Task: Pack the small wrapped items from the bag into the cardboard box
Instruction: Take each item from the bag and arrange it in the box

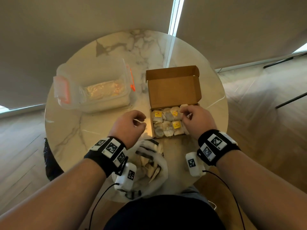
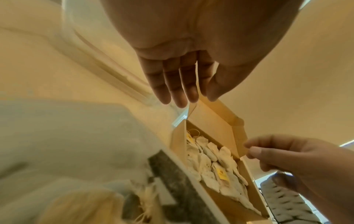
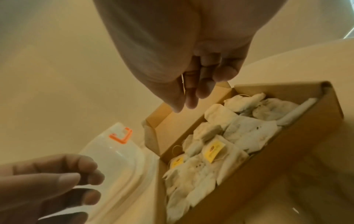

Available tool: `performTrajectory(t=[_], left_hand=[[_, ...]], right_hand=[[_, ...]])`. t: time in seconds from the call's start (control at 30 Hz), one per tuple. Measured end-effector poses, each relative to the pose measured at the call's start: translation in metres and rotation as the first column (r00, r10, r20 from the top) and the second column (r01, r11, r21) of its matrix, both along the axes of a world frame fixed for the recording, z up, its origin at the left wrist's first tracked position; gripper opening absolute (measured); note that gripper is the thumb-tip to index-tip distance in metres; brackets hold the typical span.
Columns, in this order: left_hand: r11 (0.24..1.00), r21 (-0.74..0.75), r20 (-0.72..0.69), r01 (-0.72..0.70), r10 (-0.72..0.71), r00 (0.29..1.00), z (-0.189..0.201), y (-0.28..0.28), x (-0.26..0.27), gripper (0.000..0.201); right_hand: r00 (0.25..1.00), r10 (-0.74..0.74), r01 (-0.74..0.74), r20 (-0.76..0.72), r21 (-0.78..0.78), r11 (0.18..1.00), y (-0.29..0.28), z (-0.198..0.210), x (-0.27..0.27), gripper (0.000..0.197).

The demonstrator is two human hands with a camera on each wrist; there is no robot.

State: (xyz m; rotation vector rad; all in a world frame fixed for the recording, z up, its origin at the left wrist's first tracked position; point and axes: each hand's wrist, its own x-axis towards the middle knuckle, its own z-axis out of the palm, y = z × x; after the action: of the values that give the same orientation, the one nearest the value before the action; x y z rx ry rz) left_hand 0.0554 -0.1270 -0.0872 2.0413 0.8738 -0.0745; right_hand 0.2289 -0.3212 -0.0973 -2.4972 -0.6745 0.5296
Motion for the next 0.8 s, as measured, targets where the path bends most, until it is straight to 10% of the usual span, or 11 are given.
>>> performTrajectory(t=[0.3,0.5,0.8], left_hand=[[0.989,0.13,-0.134,-0.065,0.083,0.988,0.001,-0.034,-0.11,0.022],[0.988,0.118,-0.297,-0.099,0.13,0.946,-0.01,-0.082,-0.146,0.06],[0.959,0.163,-0.342,-0.23,0.273,0.899,0.004,-0.096,-0.148,0.007]], right_hand=[[0.955,0.28,-0.279,-0.103,0.022,0.96,-0.037,0.015,-0.073,0.014],[0.815,0.556,-0.57,-0.164,-0.049,0.82,-0.04,-0.004,-0.129,0.024],[0.72,0.685,-0.68,-0.11,-0.309,0.665,-0.041,0.006,-0.159,0.035]])
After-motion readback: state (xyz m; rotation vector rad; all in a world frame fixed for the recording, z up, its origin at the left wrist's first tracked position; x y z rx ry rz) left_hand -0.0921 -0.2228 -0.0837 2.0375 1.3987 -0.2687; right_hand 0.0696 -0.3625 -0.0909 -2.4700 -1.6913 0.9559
